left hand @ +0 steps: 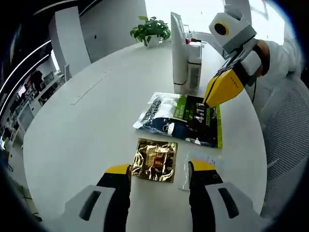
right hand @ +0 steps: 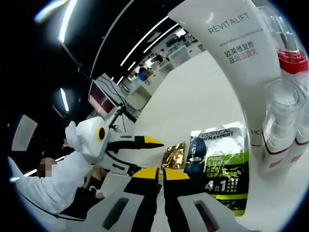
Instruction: Arrange the skincare products in the storage area until every visible bottle or jar stands upright without overlapping.
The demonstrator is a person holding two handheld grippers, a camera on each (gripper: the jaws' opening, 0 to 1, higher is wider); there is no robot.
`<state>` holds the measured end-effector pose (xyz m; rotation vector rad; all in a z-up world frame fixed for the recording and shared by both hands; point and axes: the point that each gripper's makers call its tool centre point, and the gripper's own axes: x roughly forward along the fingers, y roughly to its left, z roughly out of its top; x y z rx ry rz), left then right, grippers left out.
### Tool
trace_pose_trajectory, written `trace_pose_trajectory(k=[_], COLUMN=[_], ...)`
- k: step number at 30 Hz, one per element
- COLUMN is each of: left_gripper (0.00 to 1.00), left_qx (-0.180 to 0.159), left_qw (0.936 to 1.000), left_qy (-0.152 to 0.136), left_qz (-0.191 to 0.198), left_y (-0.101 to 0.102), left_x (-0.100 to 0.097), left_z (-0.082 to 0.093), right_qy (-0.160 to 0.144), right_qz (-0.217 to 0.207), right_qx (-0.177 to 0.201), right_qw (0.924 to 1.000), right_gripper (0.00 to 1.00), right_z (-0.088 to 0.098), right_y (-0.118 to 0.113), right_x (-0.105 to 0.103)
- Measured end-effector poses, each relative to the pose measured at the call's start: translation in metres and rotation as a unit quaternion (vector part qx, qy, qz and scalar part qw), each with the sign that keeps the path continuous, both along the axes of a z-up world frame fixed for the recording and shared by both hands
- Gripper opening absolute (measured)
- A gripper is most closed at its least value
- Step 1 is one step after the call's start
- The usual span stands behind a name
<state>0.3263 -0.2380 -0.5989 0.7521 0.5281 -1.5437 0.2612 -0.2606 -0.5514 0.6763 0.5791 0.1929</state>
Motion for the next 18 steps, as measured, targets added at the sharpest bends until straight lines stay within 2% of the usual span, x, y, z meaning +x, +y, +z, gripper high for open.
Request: trace_pose_trajectory(k=[6, 14, 18], left_gripper=[0.5, 0.5, 0.5], left_qx=[0.007, 0.05, 0.066], left_qw=[0.9999, 0.9984, 0.9967], left_qy=[0.011, 0.001, -0.005], left_qz=[0.006, -0.026, -0.046], left_y=[-0.009, -0.012, -0.015], left_x=[0.006, 0.011, 0.005], left_z=[-0.003, -0.012, -0.012], right_qy=[-0.003, -0.006, -0.007], right_qz=[0.012, 0.015, 0.015], right_qx=[-0.008, -0.007, -0.011], right_qw=[0.9999, 0.9999, 0.9998], right_gripper=[0.04, 0.05, 0.07], right_z=[0.002, 0.005, 0.006], right_y=[0.004, 0.006, 0.005], right_x=[0.001, 0.001, 0.002])
